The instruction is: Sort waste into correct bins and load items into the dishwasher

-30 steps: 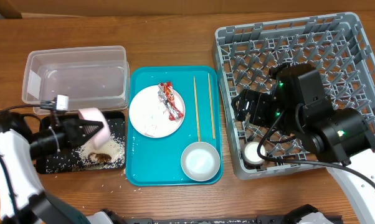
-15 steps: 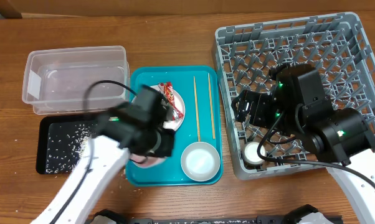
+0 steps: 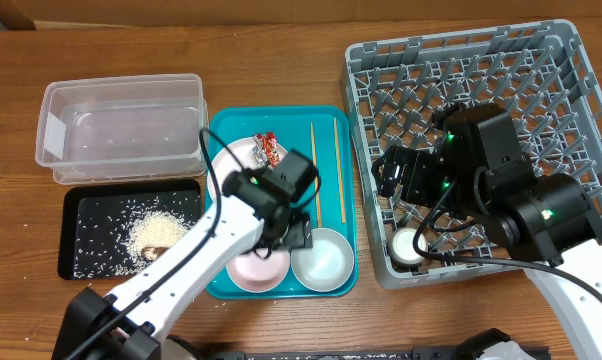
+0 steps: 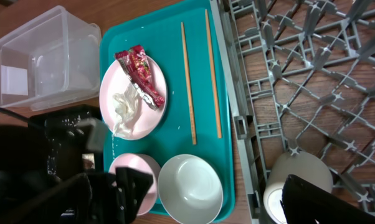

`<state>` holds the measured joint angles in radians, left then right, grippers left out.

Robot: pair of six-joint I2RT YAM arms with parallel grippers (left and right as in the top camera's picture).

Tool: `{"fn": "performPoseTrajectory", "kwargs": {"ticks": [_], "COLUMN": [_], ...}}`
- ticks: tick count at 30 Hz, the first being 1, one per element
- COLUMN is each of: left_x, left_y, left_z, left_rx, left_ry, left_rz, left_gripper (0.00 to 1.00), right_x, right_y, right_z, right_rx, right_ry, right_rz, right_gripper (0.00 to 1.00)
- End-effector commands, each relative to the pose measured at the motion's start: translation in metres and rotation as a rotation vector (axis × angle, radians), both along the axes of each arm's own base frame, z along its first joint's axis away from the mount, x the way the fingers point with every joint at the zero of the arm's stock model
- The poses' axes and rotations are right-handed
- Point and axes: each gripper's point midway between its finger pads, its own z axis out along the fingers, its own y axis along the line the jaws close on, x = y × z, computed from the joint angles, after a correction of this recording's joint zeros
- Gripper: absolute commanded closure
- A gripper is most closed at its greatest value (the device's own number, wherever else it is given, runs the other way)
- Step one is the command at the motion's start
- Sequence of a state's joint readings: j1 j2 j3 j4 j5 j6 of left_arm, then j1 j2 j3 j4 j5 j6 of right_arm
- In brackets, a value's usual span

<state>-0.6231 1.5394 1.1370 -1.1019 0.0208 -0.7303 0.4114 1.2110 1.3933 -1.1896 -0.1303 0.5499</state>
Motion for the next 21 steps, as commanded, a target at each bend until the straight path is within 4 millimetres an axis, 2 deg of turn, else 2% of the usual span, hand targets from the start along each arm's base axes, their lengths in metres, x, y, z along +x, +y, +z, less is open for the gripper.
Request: {"fn": "performPoseTrajectory", "kwargs": {"ticks": [1, 4, 6, 10, 13, 15, 16, 18, 19, 21], "left_x": [0.057, 0.088, 0.099, 0.109, 0.108, 0.105, 0.104, 0.107, 0.111, 0.118], "left_y": [0.014, 0.046, 0.056, 0.068, 0.070, 0.071, 0.072, 0.072, 0.071, 0.070], "left_z": [0.034, 0.029, 0.017, -0.029, -0.056, -0.073, -0.078, -0.076, -0.061, -0.038], "left_rx": [0.011, 0.103, 0.123, 0.177, 0.198, 0.215, 0.220, 0.219, 0.206, 0.196], "left_ry": [-0.199, -0.275, -0.268, -0.167, -0.101, -0.056, -0.042, -0.043, -0.041, -0.053], "left_rz": [-0.011, 0.036, 0.026, -0.002, -0.006, -0.012, -0.013, -0.014, -0.008, 0.001], "left_gripper": [0.10, 0.13, 0.13, 0.14, 0.17, 0.29, 0.50, 0.85, 0.96, 0.96], "right_x": [0.002, 0.002, 0.002, 0.002, 0.002, 0.002, 0.002, 0.002, 0.002, 0.002], "right_y": [0.001, 0.000, 0.000, 0.000, 0.000, 0.000, 0.000, 0.000, 0.000, 0.000], "right_z": [0.008, 0.008, 0.008, 0.008, 0.008, 0.008, 0.008, 0.008, 0.007, 0.007], "right_rx": [0.012, 0.012, 0.012, 0.012, 0.012, 0.012, 0.012, 0.012, 0.011, 0.011], "right_ry": [-0.022, -0.022, -0.022, -0.022, -0.022, -0.021, -0.021, -0.021, -0.020, -0.020], "right_rz": [-0.001, -0.001, -0.001, -0.001, -0.001, -0.001, -0.001, -0.001, -0.001, -0.001], "right_gripper": [0.00, 0.00, 0.00, 0.00, 0.00, 0.00, 0.00, 0.00, 0.00, 0.00]}}
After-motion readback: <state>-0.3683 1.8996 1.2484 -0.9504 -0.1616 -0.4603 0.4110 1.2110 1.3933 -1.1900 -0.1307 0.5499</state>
